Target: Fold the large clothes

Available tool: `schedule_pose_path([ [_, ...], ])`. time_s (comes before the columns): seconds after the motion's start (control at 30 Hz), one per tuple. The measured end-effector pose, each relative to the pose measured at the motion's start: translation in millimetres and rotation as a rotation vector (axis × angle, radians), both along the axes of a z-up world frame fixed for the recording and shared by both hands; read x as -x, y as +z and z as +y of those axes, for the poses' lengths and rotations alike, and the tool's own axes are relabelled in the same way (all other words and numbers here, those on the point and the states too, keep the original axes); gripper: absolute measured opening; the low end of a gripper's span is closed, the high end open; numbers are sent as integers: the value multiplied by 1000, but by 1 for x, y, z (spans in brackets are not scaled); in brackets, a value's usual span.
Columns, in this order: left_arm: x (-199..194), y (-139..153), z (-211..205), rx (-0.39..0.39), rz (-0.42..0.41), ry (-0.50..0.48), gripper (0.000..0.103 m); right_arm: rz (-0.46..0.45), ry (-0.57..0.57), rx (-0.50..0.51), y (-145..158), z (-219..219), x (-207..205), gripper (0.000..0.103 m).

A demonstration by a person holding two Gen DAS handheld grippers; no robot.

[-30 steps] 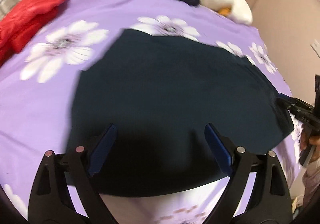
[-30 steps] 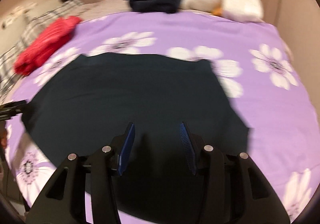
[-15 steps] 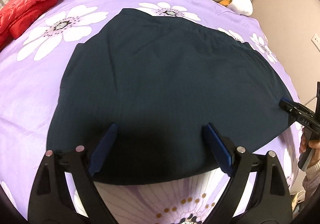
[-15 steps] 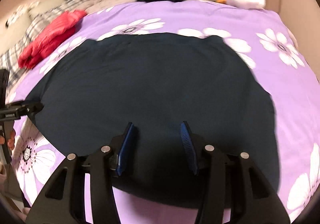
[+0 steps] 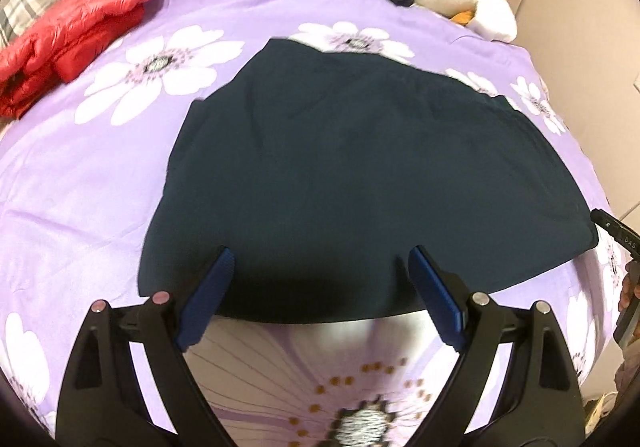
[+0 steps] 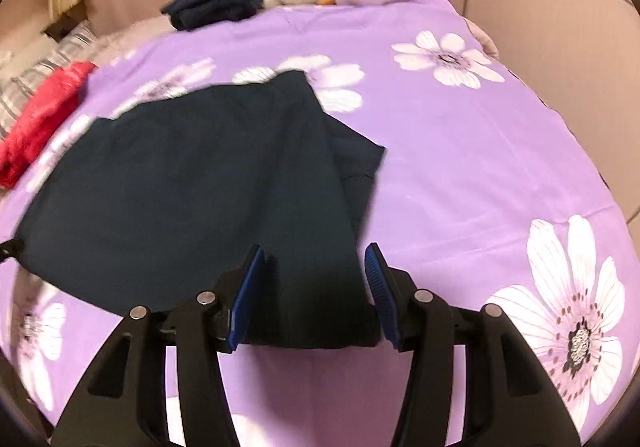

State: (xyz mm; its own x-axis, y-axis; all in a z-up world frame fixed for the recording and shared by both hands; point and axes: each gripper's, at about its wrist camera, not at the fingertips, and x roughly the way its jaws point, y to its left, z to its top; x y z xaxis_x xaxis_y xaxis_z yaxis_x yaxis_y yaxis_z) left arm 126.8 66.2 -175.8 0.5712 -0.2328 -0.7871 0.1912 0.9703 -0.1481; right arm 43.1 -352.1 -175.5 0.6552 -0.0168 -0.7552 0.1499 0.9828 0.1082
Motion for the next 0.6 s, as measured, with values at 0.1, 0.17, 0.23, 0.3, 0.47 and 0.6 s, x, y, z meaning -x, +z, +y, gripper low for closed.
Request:
schedule_pose_path([
  [0.1,2,6,-19,2,-18,-25,90,-39,67,-12,11,25,-4,54],
  [0.17,2,7,-33,1,-28,-41,90,-57,117,-33,15,44,-10,59],
  [0.23,1,7,-48,0,-30,-55,90,-72,179,-44,17,70,-17,61],
  [0.3,1,4,-61,6,-23,-68,91,-72,232,-44,15,93,-24,61],
  [0.47,-4,-9,-86,-24,-4,-83,96,-58,309,-32,8,135,-39,64],
  [0.6,-8,-19,-94,-70,-6,-80,101,-13,323,-2,-6,152,-50,68],
])
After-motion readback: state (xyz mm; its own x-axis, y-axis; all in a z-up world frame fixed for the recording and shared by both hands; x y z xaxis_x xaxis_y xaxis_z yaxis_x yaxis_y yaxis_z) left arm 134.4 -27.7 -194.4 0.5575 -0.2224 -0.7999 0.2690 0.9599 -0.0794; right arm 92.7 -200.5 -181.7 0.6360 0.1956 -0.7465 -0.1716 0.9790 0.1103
